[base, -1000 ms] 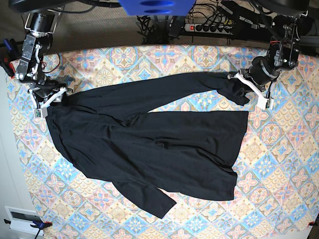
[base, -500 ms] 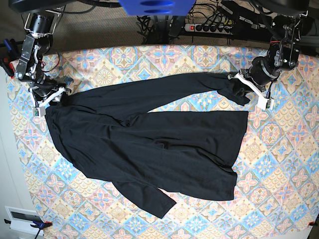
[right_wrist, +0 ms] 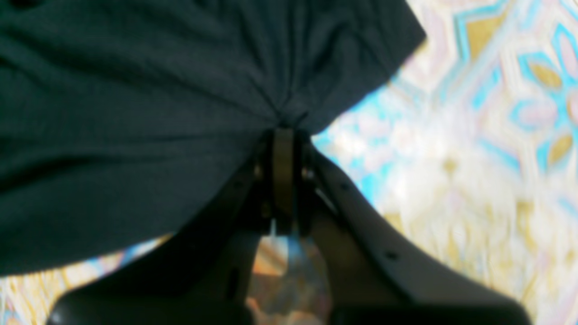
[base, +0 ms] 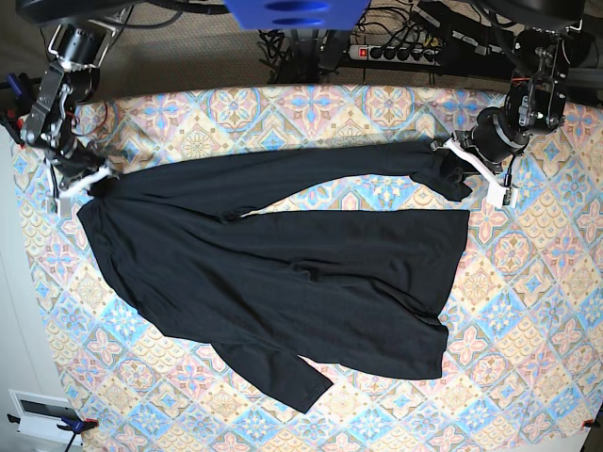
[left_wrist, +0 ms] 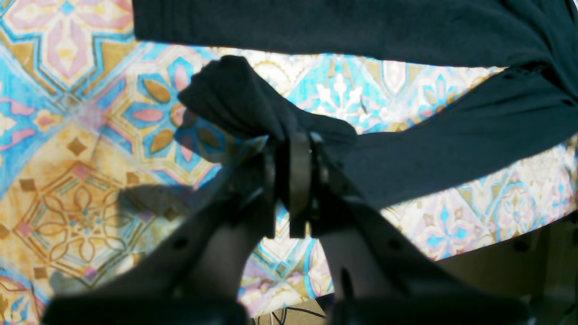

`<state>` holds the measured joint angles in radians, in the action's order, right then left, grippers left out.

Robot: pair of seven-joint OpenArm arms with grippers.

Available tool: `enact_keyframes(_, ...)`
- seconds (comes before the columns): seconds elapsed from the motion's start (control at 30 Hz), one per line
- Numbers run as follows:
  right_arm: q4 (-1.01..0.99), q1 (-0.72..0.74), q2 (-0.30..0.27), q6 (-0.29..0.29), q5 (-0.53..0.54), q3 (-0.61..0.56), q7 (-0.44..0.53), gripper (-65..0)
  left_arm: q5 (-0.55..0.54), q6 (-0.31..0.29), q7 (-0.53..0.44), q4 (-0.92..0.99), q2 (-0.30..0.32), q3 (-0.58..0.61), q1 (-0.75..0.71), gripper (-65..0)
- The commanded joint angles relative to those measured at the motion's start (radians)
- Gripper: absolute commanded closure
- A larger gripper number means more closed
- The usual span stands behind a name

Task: Layout the t-shirt on the table in an organized manner, then fold the t-shirt properly
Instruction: 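Hold the shirt with both grippers and stretch the sleeve taut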

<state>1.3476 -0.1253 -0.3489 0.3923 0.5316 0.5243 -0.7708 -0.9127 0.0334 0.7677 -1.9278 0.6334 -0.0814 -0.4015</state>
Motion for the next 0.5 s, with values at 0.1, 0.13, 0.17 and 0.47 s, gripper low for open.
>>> enact_keyframes(0.1,0.129,-0.086,-0.025,0.0,0.003,0.064,0.003,0.0,-0.003,-0.005,-0.012,-0.02,0.016,-0.007,-0.003,0.0)
enact_keyframes(0.13,0.152,-0.106,-0.025,0.0,0.003,0.072,-0.011,0.0,-0.003,-0.005,-0.012,-0.02,0.027,-0.005,-0.003,0.0)
enact_keyframes(0.17,0.172,-0.121,-0.025,0.0,0.003,0.081,-0.023,0.0,-0.004,-0.005,-0.007,-0.02,0.044,-0.004,-0.004,0.0)
enact_keyframes(0.47,0.295,-0.219,-0.025,0.001,0.003,0.13,-0.074,0.0,-0.006,-0.005,0.082,-0.048,0.09,-0.033,-0.103,0.0)
